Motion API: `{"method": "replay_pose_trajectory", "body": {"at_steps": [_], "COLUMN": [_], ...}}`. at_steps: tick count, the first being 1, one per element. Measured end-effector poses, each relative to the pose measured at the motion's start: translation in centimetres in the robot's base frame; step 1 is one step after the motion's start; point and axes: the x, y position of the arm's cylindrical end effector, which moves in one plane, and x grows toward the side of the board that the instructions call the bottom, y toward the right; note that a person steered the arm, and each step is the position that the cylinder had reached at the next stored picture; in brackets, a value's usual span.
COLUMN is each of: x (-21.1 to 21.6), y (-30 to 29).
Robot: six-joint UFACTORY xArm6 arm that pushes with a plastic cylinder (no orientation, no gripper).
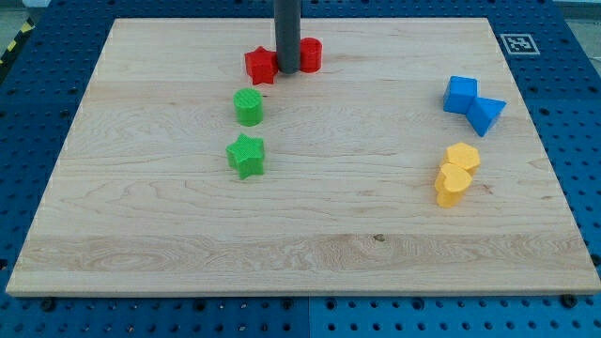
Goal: Move the red circle to the right side
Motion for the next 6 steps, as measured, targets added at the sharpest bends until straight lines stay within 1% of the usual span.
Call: {"method": "replay_pose_trajectory", "body": {"at_steps": [2, 3, 4, 5, 6], "x": [-1.4, -2.0, -4.5, -5.1, -5.1], "y": [2.0, 1.5, -0.1, 0.6, 3.4]}}
